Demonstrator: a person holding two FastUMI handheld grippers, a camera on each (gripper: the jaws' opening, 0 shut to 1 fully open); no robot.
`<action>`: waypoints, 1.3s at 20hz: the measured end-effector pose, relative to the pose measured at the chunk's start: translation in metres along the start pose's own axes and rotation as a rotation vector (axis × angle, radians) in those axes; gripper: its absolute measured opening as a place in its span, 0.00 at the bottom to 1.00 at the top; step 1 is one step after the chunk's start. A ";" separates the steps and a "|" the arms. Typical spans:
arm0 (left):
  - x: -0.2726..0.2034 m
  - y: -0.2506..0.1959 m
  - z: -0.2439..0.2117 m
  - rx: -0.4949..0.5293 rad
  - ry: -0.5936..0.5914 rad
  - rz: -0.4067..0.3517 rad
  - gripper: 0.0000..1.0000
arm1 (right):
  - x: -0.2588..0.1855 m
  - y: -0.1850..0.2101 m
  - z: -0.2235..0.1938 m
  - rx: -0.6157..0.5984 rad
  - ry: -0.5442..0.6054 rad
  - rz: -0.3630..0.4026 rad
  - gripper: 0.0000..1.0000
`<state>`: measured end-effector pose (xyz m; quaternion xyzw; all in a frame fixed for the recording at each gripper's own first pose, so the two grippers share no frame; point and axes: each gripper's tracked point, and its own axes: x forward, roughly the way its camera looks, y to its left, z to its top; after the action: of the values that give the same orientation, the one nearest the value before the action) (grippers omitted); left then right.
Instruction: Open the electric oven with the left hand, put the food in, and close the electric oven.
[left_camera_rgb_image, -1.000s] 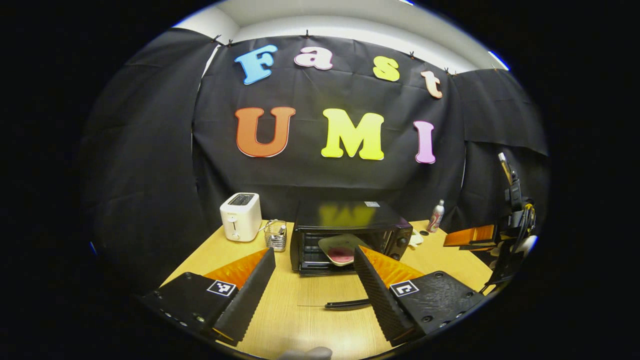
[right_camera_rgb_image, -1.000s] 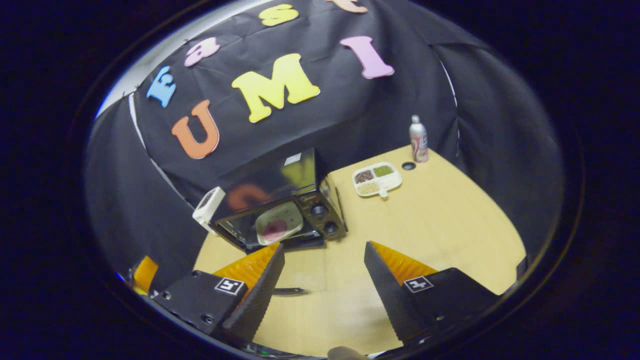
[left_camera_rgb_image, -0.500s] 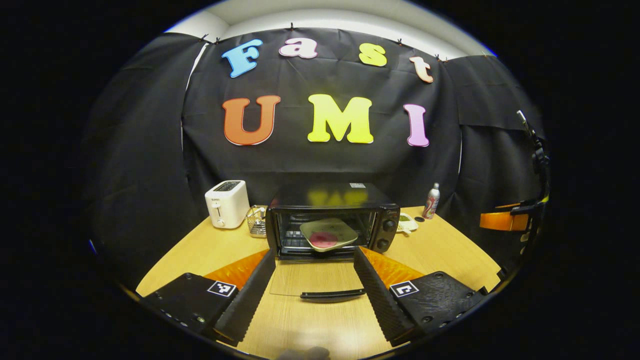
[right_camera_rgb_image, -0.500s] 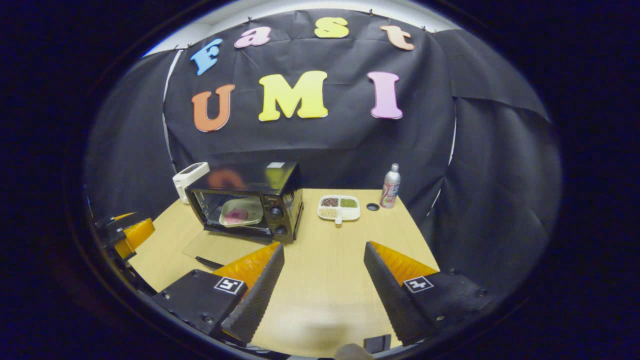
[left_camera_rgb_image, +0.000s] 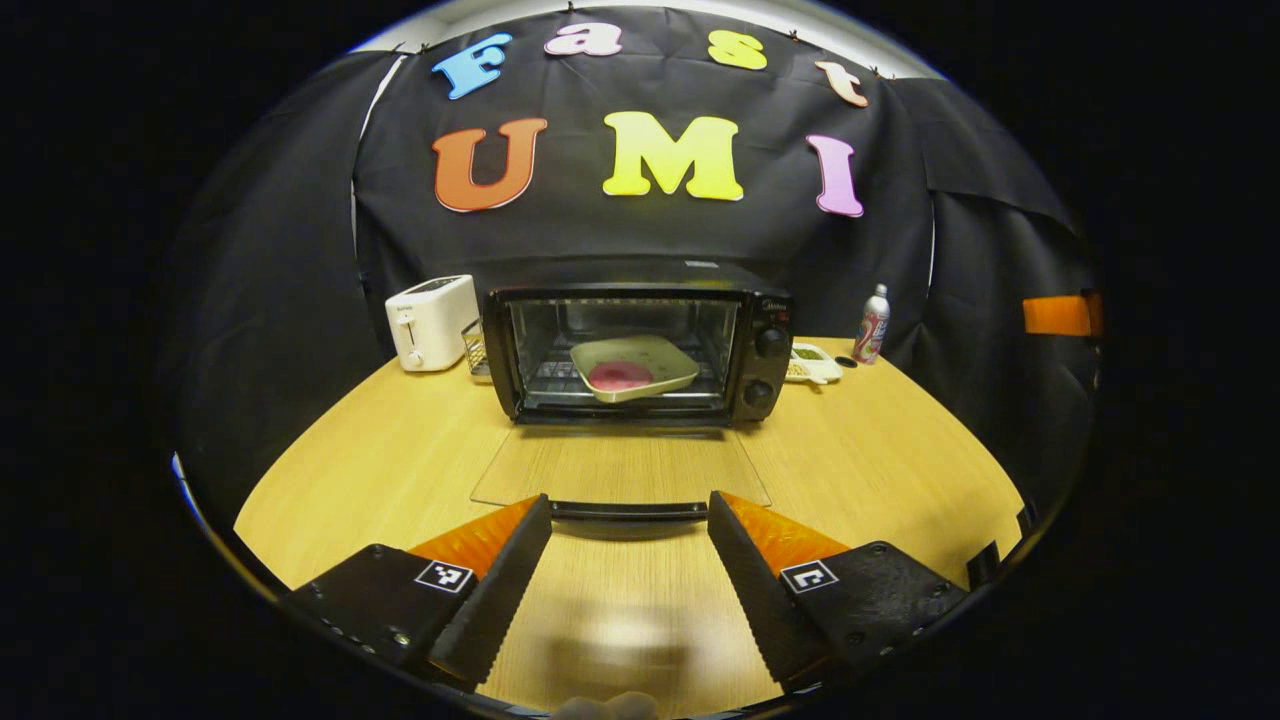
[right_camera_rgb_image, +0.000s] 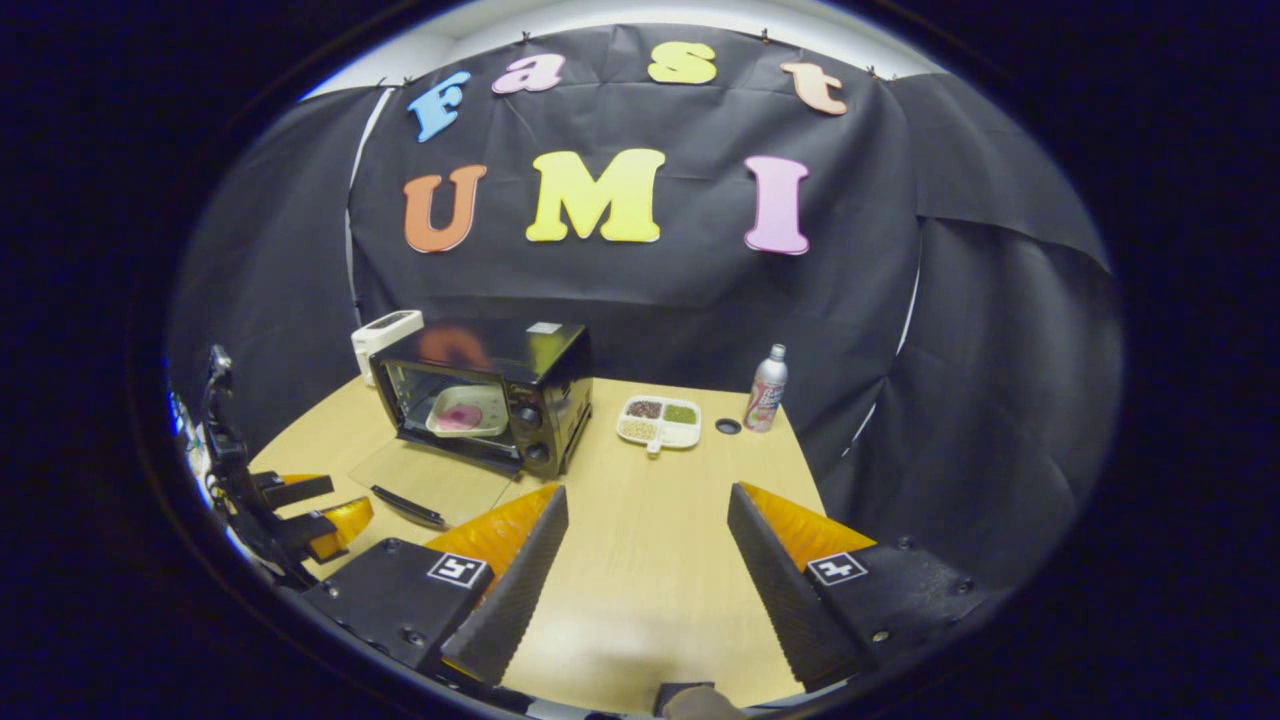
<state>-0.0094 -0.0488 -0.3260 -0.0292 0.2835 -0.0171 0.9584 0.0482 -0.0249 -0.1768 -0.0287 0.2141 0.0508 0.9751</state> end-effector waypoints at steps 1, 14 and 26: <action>0.006 -0.004 -0.008 -0.006 0.014 -0.009 0.96 | 0.000 -0.002 0.000 -0.002 0.004 -0.004 0.96; 0.070 0.000 -0.059 -0.002 0.167 -0.031 0.96 | -0.009 -0.013 0.003 0.046 0.040 -0.074 0.96; 0.083 0.007 -0.062 -0.008 0.190 -0.034 0.96 | -0.003 -0.008 0.004 0.087 0.054 -0.088 1.00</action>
<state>0.0266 -0.0487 -0.4233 -0.0358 0.3724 -0.0348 0.9267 0.0478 -0.0330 -0.1711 0.0028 0.2408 -0.0024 0.9706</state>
